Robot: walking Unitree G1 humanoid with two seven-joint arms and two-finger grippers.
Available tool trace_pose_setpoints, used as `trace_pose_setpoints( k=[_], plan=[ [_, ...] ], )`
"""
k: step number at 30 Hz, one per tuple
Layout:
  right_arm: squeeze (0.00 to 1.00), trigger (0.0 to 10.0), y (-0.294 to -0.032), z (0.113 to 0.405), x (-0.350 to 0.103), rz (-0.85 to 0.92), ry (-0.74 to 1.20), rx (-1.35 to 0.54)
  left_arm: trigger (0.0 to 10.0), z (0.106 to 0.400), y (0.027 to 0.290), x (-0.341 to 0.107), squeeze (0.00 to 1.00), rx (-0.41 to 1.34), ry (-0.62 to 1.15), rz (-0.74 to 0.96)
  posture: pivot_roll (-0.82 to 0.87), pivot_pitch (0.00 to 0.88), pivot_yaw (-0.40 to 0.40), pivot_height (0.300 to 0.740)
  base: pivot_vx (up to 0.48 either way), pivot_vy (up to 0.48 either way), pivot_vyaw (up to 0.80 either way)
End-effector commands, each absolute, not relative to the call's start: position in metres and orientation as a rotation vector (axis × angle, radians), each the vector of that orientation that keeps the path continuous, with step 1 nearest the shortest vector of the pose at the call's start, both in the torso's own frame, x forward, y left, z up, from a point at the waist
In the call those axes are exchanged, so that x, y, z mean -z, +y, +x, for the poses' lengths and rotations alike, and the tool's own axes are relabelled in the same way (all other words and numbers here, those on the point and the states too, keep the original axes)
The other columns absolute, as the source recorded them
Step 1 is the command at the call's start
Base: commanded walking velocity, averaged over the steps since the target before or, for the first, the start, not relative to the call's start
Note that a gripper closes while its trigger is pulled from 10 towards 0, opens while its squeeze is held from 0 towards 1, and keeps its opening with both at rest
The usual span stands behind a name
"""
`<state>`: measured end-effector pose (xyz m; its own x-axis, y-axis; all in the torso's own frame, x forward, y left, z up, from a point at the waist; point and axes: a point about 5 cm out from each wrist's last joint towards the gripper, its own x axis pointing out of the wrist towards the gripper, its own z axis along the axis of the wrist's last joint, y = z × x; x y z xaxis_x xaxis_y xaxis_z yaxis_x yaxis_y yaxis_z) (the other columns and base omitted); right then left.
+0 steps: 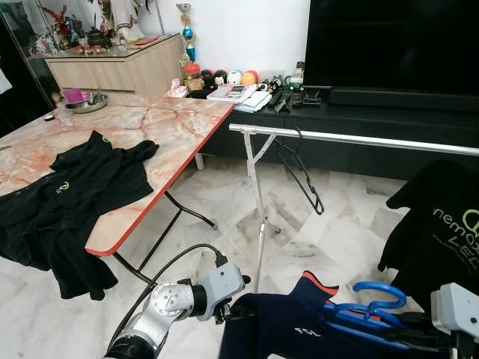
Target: Hang hanger
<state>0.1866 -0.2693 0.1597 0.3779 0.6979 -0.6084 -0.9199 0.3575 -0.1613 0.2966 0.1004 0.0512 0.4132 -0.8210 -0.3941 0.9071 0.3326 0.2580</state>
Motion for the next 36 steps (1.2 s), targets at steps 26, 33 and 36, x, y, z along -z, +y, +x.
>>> trace_pose_setpoints(
  k=[26, 33, 36],
  plan=[
    [0.00, 10.0, -0.252, 0.197, -0.180, -0.531, 0.339, -1.103, 0.0, 0.293, 0.087, -0.044, 0.00, 1.194, 0.249, 0.484, 0.00, 0.000, 0.086, 0.740, 0.000, 0.000, 0.00],
    [0.00, 10.0, -0.251, 0.200, -0.178, -0.533, 0.339, -1.100, 0.0, 0.291, 0.092, -0.041, 0.00, 1.215, 0.273, 0.510, 0.01, 0.000, 0.085, 0.740, 0.000, 0.000, 0.00],
    [0.00, 10.0, -0.251, 0.201, -0.177, -0.536, 0.343, -1.099, 0.0, 0.290, 0.094, -0.040, 0.00, 1.224, 0.285, 0.523, 0.01, 0.000, 0.086, 0.740, 0.000, 0.000, 0.00]
  ],
)
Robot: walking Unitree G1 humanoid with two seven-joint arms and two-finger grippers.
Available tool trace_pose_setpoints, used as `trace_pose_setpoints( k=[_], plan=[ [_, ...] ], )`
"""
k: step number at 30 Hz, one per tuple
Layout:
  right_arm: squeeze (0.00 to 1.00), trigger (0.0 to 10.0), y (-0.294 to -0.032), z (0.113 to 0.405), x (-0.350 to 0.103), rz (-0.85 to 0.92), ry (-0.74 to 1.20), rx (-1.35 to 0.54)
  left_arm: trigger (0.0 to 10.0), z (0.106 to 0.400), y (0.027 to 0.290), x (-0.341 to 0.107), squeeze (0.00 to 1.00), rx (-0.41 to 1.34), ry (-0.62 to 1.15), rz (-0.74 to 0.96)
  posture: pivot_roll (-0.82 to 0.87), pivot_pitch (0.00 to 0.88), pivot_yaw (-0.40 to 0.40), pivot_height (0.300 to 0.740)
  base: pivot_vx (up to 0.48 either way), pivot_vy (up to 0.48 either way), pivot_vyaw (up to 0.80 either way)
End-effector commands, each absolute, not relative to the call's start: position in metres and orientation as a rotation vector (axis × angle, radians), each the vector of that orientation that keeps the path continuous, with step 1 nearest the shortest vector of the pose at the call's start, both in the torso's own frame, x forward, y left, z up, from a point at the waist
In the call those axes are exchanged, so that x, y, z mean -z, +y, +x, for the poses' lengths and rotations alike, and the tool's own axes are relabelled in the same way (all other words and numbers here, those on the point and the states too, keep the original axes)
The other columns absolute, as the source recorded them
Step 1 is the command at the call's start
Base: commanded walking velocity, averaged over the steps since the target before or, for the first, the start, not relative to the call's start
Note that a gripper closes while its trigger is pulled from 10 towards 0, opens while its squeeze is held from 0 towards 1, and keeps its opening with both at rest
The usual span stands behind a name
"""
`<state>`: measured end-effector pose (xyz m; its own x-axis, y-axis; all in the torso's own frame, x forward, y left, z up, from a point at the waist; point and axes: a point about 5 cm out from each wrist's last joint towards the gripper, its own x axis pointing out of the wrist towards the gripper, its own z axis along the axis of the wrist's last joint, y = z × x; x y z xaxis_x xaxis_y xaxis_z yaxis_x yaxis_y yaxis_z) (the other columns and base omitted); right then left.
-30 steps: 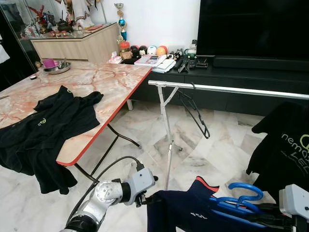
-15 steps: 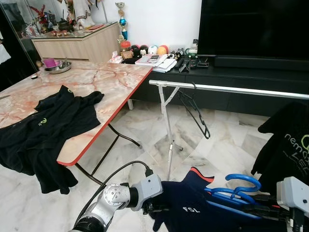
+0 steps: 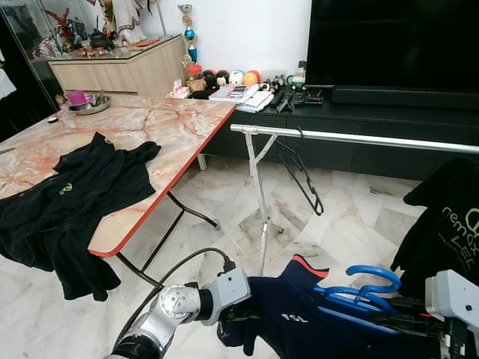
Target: Hang hanger
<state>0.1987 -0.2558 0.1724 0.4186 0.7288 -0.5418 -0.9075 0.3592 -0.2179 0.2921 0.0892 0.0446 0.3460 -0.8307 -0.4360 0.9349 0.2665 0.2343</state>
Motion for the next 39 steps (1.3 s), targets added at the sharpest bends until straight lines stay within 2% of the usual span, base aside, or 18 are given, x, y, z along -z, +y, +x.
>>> trace_pose_setpoints(
  k=[1, 12, 22, 28, 33, 35, 38, 39],
  plan=[
    [0.00, 10.0, -0.251, 0.202, -0.177, -0.536, 0.343, -1.100, 0.0, 0.290, 0.095, -0.040, 0.00, 1.222, 0.283, 0.523, 0.01, 0.000, 0.085, 0.740, 0.000, 0.000, 0.00],
    [0.00, 10.0, -0.249, 0.204, -0.176, -0.540, 0.341, -1.103, 0.0, 0.290, 0.096, -0.037, 0.00, 1.210, 0.303, 0.560, 0.00, 0.000, 0.084, 0.740, 0.000, 0.000, 0.00],
    [0.00, 10.0, -0.250, 0.207, -0.171, -0.552, 0.359, -1.103, 0.0, 0.295, 0.116, -0.033, 0.00, 1.147, 0.358, 0.663, 0.01, 0.000, 0.081, 0.740, 0.000, 0.000, 0.00],
    [0.00, 10.0, -0.249, 0.208, -0.171, -0.553, 0.357, -1.102, 0.0, 0.298, 0.120, -0.036, 0.00, 1.097, 0.350, 0.651, 0.02, 0.000, 0.080, 0.740, 0.000, 0.000, 0.00],
    [0.00, 10.0, -0.256, 0.207, -0.166, -0.570, 0.392, -1.076, 0.0, 0.312, 0.144, -0.033, 0.00, 0.870, 0.424, 0.759, 0.01, 0.000, 0.085, 0.740, 0.000, 0.000, 0.00],
    [0.00, 10.0, -0.257, 0.207, -0.166, -0.570, 0.396, -1.074, 0.0, 0.313, 0.147, -0.033, 0.00, 0.837, 0.429, 0.757, 0.01, 0.000, 0.085, 0.740, 0.000, 0.000, 0.00],
    [0.00, 10.0, -0.261, 0.205, -0.162, -0.577, 0.426, -1.062, 0.0, 0.326, 0.162, -0.041, 0.00, 0.626, 0.428, 0.682, 0.01, 0.000, 0.087, 0.740, 0.000, 0.000, 0.00],
    [0.00, 10.0, -0.261, 0.205, -0.162, -0.577, 0.426, -1.062, 0.0, 0.326, 0.162, -0.041, 0.00, 0.626, 0.428, 0.682, 0.01, 0.000, 0.087, 0.740, 0.000, 0.000, 0.00]
  ],
)
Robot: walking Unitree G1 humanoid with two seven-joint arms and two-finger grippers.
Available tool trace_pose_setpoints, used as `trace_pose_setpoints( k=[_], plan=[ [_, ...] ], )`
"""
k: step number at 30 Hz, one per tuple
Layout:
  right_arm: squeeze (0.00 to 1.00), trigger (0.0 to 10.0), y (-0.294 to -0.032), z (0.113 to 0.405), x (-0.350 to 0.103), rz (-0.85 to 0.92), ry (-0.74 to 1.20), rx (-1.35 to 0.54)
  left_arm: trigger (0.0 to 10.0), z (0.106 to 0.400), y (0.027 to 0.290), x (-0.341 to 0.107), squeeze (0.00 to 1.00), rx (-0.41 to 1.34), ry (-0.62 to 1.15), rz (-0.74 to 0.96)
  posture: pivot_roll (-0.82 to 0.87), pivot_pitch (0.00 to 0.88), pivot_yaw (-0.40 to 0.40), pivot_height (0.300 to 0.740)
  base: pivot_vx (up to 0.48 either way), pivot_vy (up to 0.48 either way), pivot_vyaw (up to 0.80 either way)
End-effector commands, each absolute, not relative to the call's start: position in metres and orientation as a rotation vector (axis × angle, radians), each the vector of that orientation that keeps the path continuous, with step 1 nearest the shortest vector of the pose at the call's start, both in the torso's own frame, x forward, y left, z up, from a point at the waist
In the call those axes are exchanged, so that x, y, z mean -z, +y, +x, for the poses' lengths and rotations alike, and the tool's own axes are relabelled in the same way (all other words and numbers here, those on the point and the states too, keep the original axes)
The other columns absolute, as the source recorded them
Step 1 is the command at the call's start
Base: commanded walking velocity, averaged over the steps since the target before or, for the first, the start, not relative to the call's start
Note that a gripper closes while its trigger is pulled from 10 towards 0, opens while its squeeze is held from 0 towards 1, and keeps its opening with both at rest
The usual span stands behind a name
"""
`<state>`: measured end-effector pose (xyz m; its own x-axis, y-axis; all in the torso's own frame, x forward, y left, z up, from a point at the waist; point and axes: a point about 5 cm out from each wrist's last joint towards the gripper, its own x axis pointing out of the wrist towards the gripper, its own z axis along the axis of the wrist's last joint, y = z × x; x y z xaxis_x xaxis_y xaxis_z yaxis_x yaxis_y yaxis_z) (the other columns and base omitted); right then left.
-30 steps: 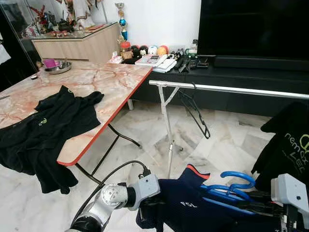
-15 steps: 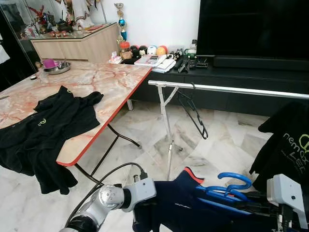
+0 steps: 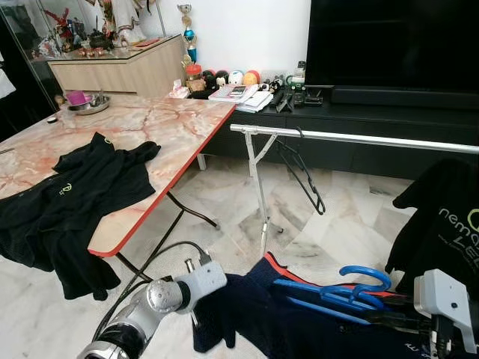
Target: Hang hanger
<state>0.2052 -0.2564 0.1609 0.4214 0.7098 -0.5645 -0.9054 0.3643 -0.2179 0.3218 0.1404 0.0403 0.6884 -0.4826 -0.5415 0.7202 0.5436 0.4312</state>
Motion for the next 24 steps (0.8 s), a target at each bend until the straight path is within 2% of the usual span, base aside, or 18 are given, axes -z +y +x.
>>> trace_pose_setpoints(
  k=[1, 6, 8, 12, 15, 18, 20, 24],
  plan=[
    [0.00, 10.0, -0.261, 0.205, -0.161, -0.578, 0.429, -1.059, 0.0, 0.329, 0.167, -0.043, 0.00, 0.575, 0.428, 0.663, 0.02, 0.000, 0.086, 0.740, 0.000, 0.000, 0.00],
    [0.00, 10.0, -0.263, 0.207, -0.160, -0.579, 0.425, -1.042, 0.0, 0.330, 0.179, -0.041, 0.00, 0.496, 0.498, 0.635, 0.02, 0.000, 0.088, 0.740, 0.000, 0.000, 0.00],
    [0.00, 10.0, -0.263, 0.207, -0.163, -0.567, 0.406, -1.045, 0.0, 0.320, 0.187, -0.027, 0.00, 0.513, 0.634, 0.650, 0.02, 0.000, 0.092, 0.740, 0.000, 0.000, 0.00],
    [0.00, 10.0, -0.265, 0.202, -0.163, -0.550, 0.425, -1.071, 0.0, 0.322, 0.187, -0.028, 0.00, 0.428, 0.675, 0.461, 0.02, 0.000, 0.090, 0.740, 0.000, 0.000, 0.00],
    [0.00, 10.0, -0.269, 0.200, -0.164, -0.539, 0.435, -1.073, 0.0, 0.322, 0.191, -0.027, 0.00, 0.399, 0.698, 0.461, 0.02, 0.000, 0.090, 0.740, 0.000, 0.000, 0.00],
    [0.00, 10.0, -0.273, 0.201, -0.167, -0.532, 0.422, -1.045, 0.0, 0.320, 0.194, -0.026, 0.00, 0.398, 0.727, 0.450, 0.02, 0.000, 0.092, 0.740, 0.000, 0.000, 0.00],
    [0.00, 10.0, -0.275, 0.204, -0.174, -0.477, 0.357, -1.020, 0.0, 0.314, 0.191, -0.020, 0.00, 0.470, 0.801, 0.415, 0.02, 0.000, 0.092, 0.740, 0.000, 0.000, 0.00],
    [0.00, 10.0, -0.271, 0.204, -0.187, -0.365, 0.220, -1.017, 0.0, 0.309, 0.186, -0.016, 0.00, 0.534, 0.837, 0.409, 0.02, 0.000, 0.095, 0.740, 0.000, 0.000, 0.00]
  ],
)
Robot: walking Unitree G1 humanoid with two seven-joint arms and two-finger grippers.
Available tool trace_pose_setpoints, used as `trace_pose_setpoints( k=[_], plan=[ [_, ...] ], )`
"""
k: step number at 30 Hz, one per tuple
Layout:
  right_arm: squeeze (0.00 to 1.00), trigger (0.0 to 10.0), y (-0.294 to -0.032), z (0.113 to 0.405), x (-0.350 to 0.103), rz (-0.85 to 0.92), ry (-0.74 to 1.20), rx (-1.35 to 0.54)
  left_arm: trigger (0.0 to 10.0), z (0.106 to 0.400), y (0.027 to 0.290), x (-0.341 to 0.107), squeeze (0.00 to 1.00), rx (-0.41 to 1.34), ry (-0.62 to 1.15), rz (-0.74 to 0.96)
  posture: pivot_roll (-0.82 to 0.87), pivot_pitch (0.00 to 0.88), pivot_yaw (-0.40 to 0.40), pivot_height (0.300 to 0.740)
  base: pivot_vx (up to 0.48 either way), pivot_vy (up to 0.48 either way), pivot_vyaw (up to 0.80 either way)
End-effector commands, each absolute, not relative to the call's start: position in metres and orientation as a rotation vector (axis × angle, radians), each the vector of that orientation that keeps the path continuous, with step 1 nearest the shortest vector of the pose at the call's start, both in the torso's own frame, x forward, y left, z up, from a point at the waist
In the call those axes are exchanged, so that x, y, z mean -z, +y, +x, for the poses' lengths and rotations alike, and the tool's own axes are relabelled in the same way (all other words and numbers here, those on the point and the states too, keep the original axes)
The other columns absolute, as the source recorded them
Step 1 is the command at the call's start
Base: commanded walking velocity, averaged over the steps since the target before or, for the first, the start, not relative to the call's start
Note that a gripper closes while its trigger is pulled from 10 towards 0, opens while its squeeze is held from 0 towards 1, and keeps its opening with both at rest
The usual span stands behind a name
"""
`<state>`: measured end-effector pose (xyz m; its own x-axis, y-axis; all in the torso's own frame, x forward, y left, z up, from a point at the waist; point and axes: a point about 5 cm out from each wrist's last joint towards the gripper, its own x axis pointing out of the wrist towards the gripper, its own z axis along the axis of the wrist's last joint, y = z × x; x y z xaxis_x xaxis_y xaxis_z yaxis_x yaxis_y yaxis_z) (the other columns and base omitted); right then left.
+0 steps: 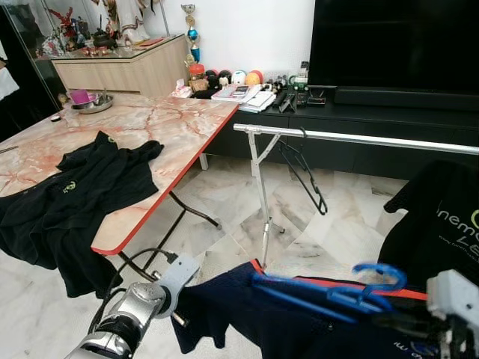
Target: Hang hanger
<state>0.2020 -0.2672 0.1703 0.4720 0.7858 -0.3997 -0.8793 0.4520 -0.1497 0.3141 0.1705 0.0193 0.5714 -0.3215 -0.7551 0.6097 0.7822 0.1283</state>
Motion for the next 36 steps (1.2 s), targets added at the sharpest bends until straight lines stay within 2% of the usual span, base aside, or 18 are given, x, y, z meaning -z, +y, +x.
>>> trace_pose_setpoints(
  k=[1, 7, 10, 12, 16, 19, 21, 23, 24, 25, 27, 30, 32, 36],
  plan=[
    [0.00, 10.0, -0.271, 0.205, -0.191, -0.328, 0.162, -1.004, 0.0, 0.305, 0.183, -0.014, 0.00, 0.586, 0.848, 0.418, 0.02, 0.000, 0.095, 0.740, 0.000, 0.000, 0.00],
    [0.00, 10.0, -0.273, 0.216, -0.203, -0.208, 0.010, -0.909, 0.0, 0.301, 0.163, -0.016, 0.00, 0.748, 0.817, 0.392, 0.02, 0.000, 0.093, 0.740, 0.000, 0.000, 0.00],
    [0.00, 10.0, -0.260, 0.220, -0.190, -0.193, 0.009, -0.913, 0.0, 0.304, 0.143, -0.024, 0.00, 0.849, 0.738, 0.418, 0.02, 0.000, 0.089, 0.740, 0.000, 0.000, 0.00],
    [0.00, 10.0, -0.252, 0.230, -0.185, -0.122, -0.051, -0.856, 0.0, 0.306, 0.130, -0.031, 0.00, 0.898, 0.678, 0.427, 0.02, 0.000, 0.088, 0.740, 0.000, 0.000, 0.00],
    [0.00, 10.0, -0.231, 0.252, -0.174, 0.058, -0.195, -0.709, 0.0, 0.306, 0.102, -0.046, 0.00, 1.000, 0.569, 0.355, 0.03, 0.000, 0.081, 0.740, 0.000, 0.000, 0.00],
    [0.00, 10.0, -0.224, 0.262, -0.149, 0.141, -0.189, -0.586, 0.0, 0.302, 0.087, -0.057, 0.00, 1.085, 0.505, 0.259, 0.04, 0.000, 0.076, 0.740, 0.000, 0.000, 0.00],
    [0.00, 10.0, -0.230, 0.266, -0.144, 0.219, -0.206, -0.501, 0.0, 0.301, 0.086, -0.060, 0.00, 1.103, 0.492, 0.248, 0.04, 0.000, 0.074, 0.740, 0.000, 0.000, 0.00],
    [0.00, 10.0, -0.240, 0.273, -0.137, 0.369, -0.236, -0.362, 0.0, 0.298, 0.085, -0.062, 0.00, 1.134, 0.480, 0.238, 0.03, 0.000, 0.074, 0.740, 0.000, 0.000, 0.00],
    [0.00, 10.0, -0.246, 0.276, -0.130, 0.408, -0.239, -0.276, 0.0, 0.295, 0.082, -0.063, 0.00, 1.165, 0.463, 0.223, 0.03, 0.000, 0.074, 0.740, 0.000, 0.000, 0.00],
    [0.00, 10.0, -0.246, 0.276, -0.130, 0.408, -0.239, -0.276, 0.0, 0.295, 0.082, -0.063, 0.00, 1.165, 0.463, 0.223, 0.03, 0.000, 0.074, 0.740, 0.000, 0.000, 0.00],
    [0.00, 10.0, -0.258, 0.276, -0.109, 0.465, -0.195, -0.140, 0.0, 0.290, 0.073, -0.073, 0.00, 1.226, 0.404, 0.139, 0.03, 0.000, 0.074, 0.740, 0.000, 0.000, 0.00],
    [0.00, 10.0, -0.277, 0.270, -0.068, 0.401, -0.026, 0.102, 0.0, 0.280, 0.058, -0.090, 0.00, 1.336, 0.323, -0.001, 0.02, 0.000, 0.077, 0.740, 0.000, 0.000, 0.00],
    [0.00, 10.0, -0.282, 0.268, -0.058, 0.381, 0.017, 0.175, 0.0, 0.278, 0.054, -0.093, 0.00, 1.358, 0.314, -0.028, 0.02, 0.000, 0.076, 0.740, 0.000, 0.000, 0.00],
    [0.00, 10.0, -0.304, 0.249, -0.034, 0.455, 0.038, 0.619, 0.0, 0.270, 0.044, -0.099, 0.00, 1.427, 0.292, -0.039, 0.04, 0.000, 0.076, 0.740, 0.000, 0.000, 0.00]
  ],
)
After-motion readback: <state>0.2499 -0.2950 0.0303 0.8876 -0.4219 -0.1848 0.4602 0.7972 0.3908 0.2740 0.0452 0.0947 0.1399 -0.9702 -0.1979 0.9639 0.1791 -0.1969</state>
